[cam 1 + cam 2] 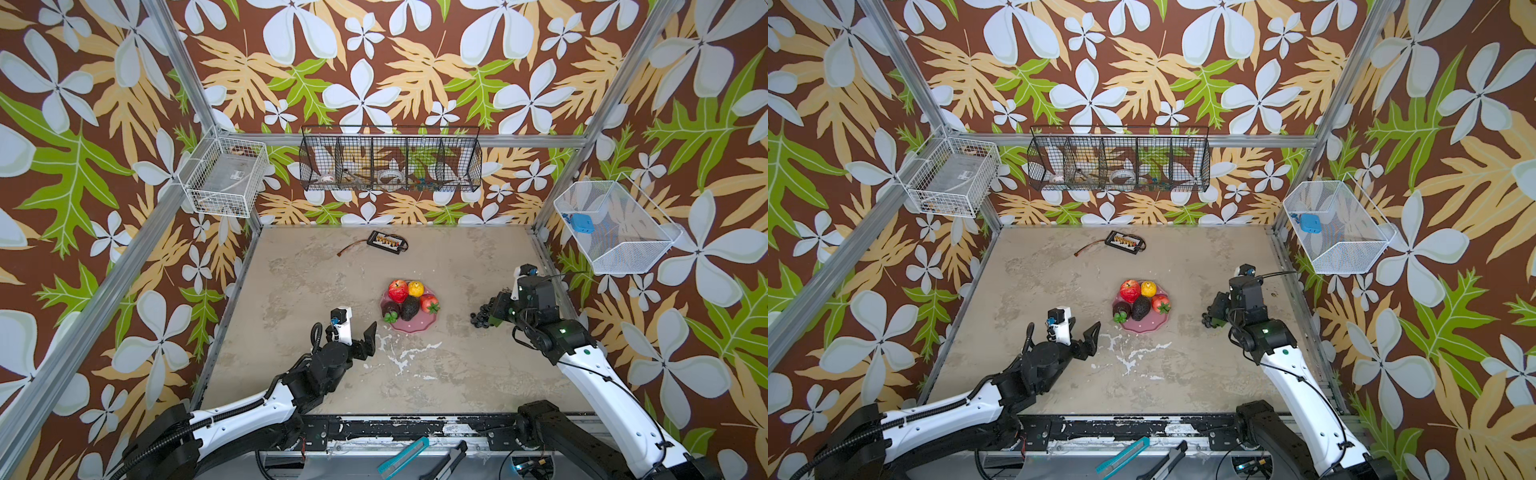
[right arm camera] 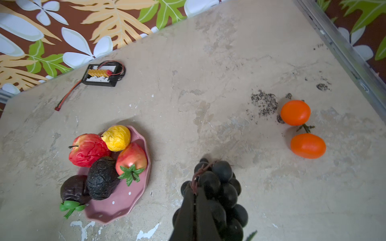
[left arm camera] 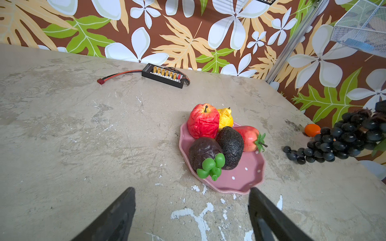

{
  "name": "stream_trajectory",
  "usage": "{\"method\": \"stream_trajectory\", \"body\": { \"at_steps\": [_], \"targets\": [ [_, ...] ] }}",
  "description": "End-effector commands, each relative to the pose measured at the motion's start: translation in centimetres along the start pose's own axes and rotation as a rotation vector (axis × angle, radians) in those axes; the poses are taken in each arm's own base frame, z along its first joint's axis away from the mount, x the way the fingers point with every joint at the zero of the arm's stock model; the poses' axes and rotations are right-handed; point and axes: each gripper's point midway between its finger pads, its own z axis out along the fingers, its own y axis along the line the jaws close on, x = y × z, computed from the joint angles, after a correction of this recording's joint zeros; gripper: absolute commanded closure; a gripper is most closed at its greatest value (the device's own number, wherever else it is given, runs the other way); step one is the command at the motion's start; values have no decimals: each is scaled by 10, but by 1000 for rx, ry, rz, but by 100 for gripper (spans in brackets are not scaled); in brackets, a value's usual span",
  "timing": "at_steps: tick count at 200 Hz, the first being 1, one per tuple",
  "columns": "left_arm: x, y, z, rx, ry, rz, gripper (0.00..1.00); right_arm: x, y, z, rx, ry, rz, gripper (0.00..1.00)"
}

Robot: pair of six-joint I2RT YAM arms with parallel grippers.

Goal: Arrange fruit in a fruit bowl
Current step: Pick up the fruits from the middle-right of the table.

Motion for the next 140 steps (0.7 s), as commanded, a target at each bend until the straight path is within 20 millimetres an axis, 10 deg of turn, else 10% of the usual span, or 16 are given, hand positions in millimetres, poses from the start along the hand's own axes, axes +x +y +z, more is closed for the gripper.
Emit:
{"method": "stream_trajectory", "body": {
  "at_steps": [1, 140],
  "targets": [
    [-5, 3, 0, -18, -25, 2, 14, -9, 18, -7, -64, -5, -55, 100],
    [-6, 8, -1, -40, -39, 2, 8, -13, 136, -48, -335, -8, -247, 100]
  ]
}}
